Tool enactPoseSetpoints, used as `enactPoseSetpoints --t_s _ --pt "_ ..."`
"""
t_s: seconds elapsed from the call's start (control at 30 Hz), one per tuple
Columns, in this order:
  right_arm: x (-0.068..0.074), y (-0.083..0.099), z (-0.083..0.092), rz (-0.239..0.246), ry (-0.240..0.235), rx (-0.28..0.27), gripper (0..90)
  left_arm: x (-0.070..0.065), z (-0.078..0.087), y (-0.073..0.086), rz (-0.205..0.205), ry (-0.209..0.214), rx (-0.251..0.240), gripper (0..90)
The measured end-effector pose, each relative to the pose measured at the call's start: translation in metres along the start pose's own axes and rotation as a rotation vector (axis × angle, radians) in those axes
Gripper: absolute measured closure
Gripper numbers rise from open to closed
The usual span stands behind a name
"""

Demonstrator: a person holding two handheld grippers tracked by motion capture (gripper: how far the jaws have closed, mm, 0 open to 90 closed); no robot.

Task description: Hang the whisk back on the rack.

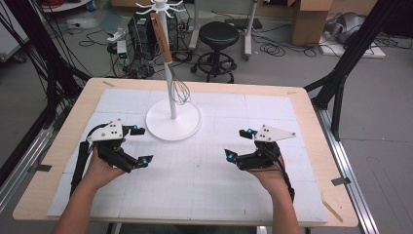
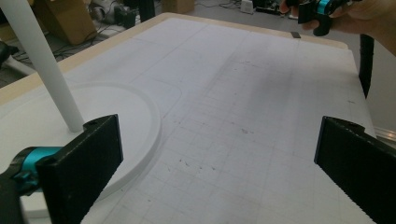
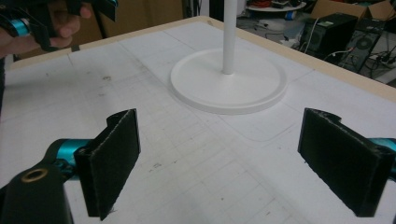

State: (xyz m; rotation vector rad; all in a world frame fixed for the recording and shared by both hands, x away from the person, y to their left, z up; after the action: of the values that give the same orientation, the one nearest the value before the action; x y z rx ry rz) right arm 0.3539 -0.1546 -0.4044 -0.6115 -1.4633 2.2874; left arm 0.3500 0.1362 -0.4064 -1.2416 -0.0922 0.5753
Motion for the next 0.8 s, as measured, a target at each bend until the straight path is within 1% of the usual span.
enactPoseSetpoints --t_s 0.23,0.4,0.63,0.8 --pt "0.0000 -0.0008 0.0055 -0.008 -0.003 -0.020 10.8 0.0002 0.0010 -0.0014 0.003 0.002 -0.010 1.6" --pt "0.0012 0.0022 0.0047 -0.012 -0.014 -0.014 10.6 0.0001 -0.0016 -0.0006 0.009 0.006 -0.008 1.6" --pt "0.0006 0.0033 0.0067 -0.021 -0.017 -0.018 9.9 -0.0013 -0.0063 0.0008 0.004 0.009 -0.001 1.6" --pt "0.0002 0.0046 0.0052 -0.014 -0.015 -0.009 9.9 -0.0016 -0.0073 0.0015 0.002 0.016 0.001 1.6"
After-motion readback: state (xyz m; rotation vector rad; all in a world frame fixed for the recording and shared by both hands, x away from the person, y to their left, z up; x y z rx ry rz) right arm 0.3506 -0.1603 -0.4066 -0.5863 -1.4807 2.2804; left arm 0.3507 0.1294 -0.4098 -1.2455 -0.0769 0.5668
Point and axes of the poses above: each handheld gripper's, and its own axes: z roughly backward along the jaws, y roughly out of its underside, x roughly to its left, the point moved 9 cm from there along -z, roughly forward along the jaws, and after that the axes turned 13 degrees about z, right-handed, at the moved point
